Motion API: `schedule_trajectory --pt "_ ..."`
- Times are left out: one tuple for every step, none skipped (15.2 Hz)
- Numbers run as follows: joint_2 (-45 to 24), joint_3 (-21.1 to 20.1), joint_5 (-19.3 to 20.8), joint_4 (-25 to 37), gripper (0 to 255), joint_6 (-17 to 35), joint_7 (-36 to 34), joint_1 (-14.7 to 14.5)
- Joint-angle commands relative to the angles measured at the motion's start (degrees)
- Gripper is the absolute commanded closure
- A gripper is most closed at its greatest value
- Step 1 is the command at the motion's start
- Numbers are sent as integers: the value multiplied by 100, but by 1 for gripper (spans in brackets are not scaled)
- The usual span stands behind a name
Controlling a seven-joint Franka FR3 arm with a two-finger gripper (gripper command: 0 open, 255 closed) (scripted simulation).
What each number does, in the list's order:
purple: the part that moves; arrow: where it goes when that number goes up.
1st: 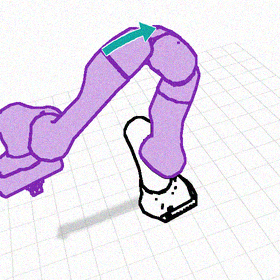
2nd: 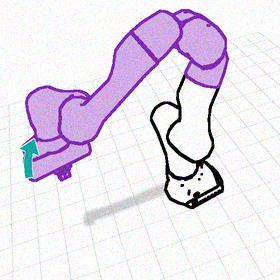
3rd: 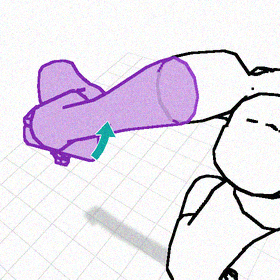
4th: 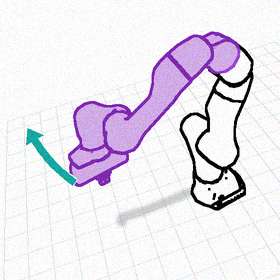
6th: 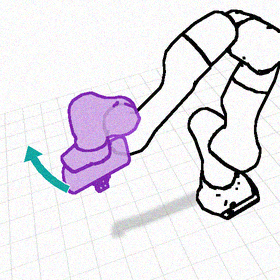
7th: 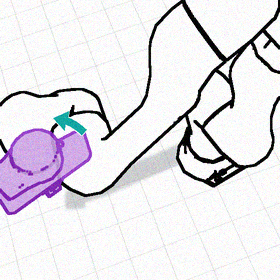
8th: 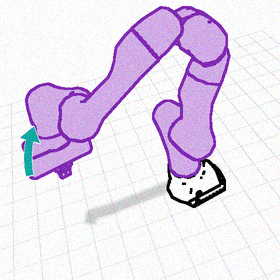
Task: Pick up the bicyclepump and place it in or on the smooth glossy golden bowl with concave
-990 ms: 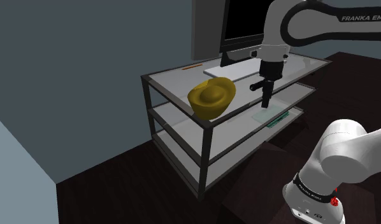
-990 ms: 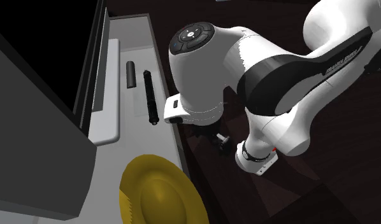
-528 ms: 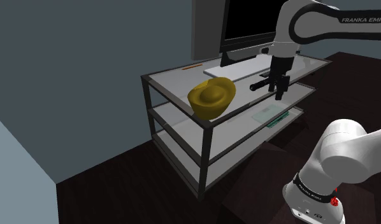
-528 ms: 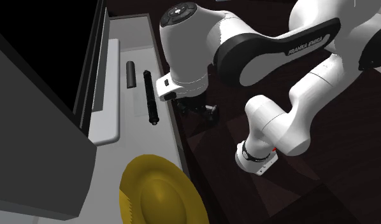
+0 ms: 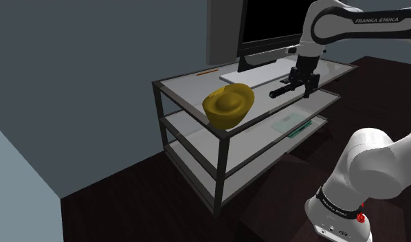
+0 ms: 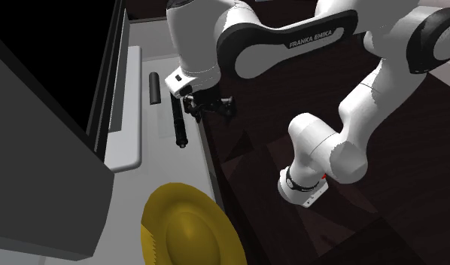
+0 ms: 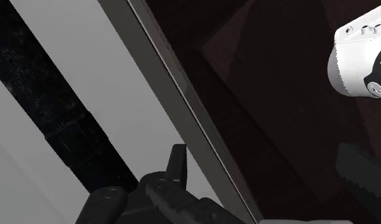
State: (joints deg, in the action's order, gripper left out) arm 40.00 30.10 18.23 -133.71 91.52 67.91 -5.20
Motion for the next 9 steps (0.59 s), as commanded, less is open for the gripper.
schedule_trajectory --pt "-268 391 142 276 0 133 708 -158" --pt "-415 577 177 424 0 202 1030 -257" --pt "-572 768 198 579 0 273 1355 -364" --pt "-739 961 201 742 0 344 1683 -478" --pt "-915 1162 187 913 0 415 2015 -603" --pt "-1102 1370 155 1092 0 485 2352 -738" --pt "-1302 1586 100 1278 0 555 2697 -880" --pt "-1516 1812 22 1471 0 624 3050 -1032" --pt "-1747 2049 -84 1672 0 691 3415 -1190"
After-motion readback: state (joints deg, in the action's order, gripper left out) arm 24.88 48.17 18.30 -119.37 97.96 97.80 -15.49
